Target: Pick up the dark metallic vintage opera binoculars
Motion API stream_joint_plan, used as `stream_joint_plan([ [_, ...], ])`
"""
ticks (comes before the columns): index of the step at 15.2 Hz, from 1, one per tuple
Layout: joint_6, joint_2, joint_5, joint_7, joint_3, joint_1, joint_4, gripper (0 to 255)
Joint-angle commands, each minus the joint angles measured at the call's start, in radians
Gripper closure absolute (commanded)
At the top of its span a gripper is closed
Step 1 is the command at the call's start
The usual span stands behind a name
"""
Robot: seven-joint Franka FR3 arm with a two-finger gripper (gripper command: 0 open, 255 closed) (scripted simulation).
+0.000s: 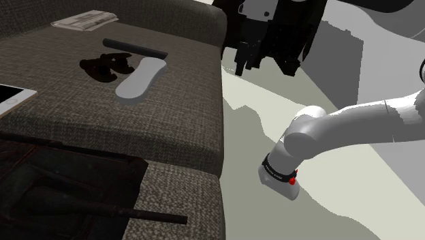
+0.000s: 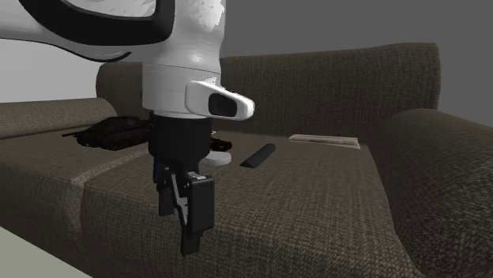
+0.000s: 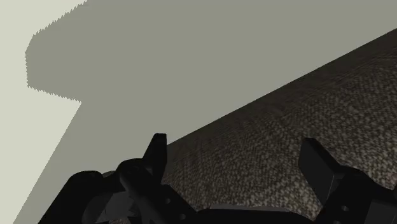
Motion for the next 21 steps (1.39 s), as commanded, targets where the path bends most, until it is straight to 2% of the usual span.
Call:
stream_joint_plan([
  [1,0.000,0.000,0.000,0.000,0.000,0.000,0.000,0],
  [7,0.020,0.082,0.083,0.206,0.153,0.016,0.093,0],
  [12,0.039,0.190,0.119,0.379,0.278,0.016,0.207,0],
  [17,0.053,0.331,0.115,0.561,0.404,0.002,0.356,0],
  [21,0.052,0.473,0.072,0.719,0.510,-0.011,0.502,0],
])
